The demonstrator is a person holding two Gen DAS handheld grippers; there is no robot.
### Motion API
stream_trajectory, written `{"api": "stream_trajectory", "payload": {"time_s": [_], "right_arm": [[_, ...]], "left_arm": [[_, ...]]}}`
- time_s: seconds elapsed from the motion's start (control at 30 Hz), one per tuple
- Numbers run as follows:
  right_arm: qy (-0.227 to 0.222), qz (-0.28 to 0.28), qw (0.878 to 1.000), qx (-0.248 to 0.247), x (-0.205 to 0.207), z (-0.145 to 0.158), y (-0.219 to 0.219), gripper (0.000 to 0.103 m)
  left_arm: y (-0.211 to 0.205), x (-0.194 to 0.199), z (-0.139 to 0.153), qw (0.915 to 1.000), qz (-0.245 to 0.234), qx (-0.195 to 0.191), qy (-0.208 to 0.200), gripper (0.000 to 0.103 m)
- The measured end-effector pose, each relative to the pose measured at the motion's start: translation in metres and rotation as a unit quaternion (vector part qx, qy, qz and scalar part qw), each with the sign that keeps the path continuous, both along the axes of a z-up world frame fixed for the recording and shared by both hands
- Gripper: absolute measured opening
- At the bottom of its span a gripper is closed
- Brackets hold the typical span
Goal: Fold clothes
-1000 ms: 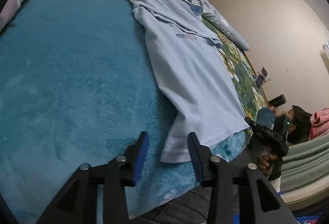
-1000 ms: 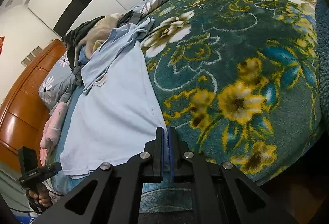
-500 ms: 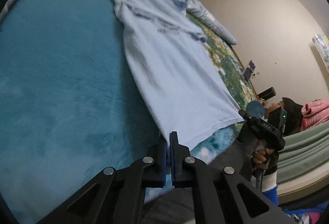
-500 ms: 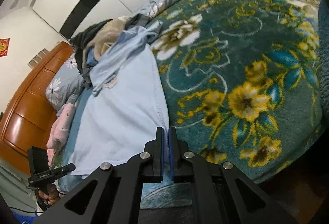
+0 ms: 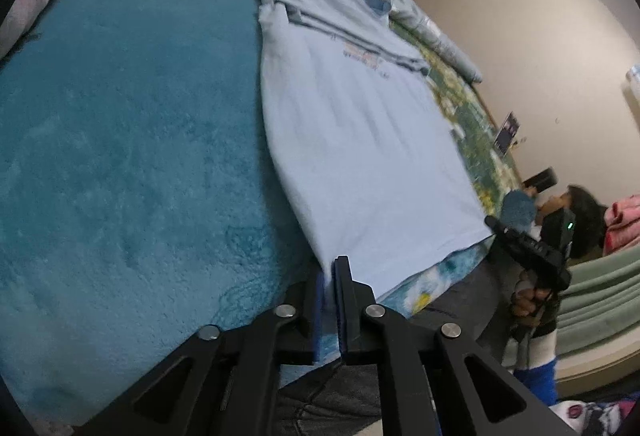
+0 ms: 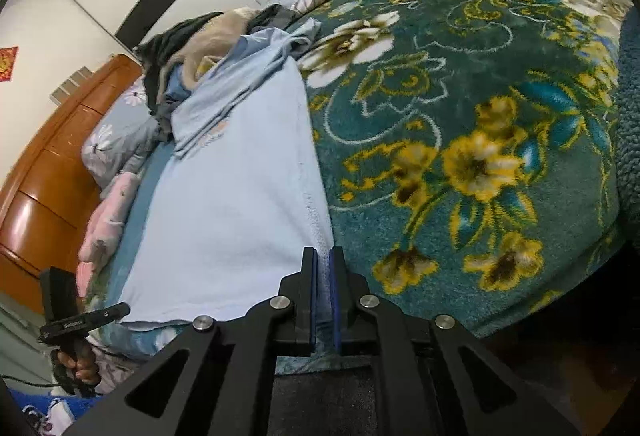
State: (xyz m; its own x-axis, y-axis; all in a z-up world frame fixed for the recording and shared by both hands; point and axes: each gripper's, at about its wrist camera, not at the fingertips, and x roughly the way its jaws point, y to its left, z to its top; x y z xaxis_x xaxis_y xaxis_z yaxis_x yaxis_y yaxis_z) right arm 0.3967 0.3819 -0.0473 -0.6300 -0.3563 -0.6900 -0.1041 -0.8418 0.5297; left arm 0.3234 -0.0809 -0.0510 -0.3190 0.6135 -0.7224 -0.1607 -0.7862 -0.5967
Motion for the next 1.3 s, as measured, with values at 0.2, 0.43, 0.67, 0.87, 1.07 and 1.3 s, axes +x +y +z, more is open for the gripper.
{"api": "stream_trajectory", "payload": {"time_s": [0.2,0.43,0.67,0.87,1.07,1.3], "right_arm": [[-0.001,-0.019,0.999,-0.032,0.001,-0.003,0.016,0.033],[-0.008,-0.005,0.995,-0.095,-0.002,-0.018,0.011,0.033],[-0.004,0.004,0.99,-0.142,0.005,-0.027,0.014,0.033],[-0.008,-0.007,0.986,-0.164,-0.006,-0.03,0.011,0.026],[0.014,-0.006,0.986,-0.167,-0.006,-0.013,0.01,0.007],[0.068,0.001,0.98,-0.188,-0.063,0.031,0.016,0.007]], "left_arm": [[-0.003,-0.009,-0.013,0.9992,0.023,0.022,-0.026,0.042],[0.009,-0.008,-0.02,0.9973,-0.003,0.058,-0.044,0.043],[-0.008,0.002,-0.036,0.9853,0.023,0.149,-0.082,0.04],[-0.002,-0.001,-0.032,0.9905,0.016,0.118,-0.069,0.003],[-0.015,-0.003,0.005,0.9857,0.004,0.168,-0.001,0.003],[-0.027,-0.073,0.04,0.9724,0.016,0.228,0.045,0.003]]}}
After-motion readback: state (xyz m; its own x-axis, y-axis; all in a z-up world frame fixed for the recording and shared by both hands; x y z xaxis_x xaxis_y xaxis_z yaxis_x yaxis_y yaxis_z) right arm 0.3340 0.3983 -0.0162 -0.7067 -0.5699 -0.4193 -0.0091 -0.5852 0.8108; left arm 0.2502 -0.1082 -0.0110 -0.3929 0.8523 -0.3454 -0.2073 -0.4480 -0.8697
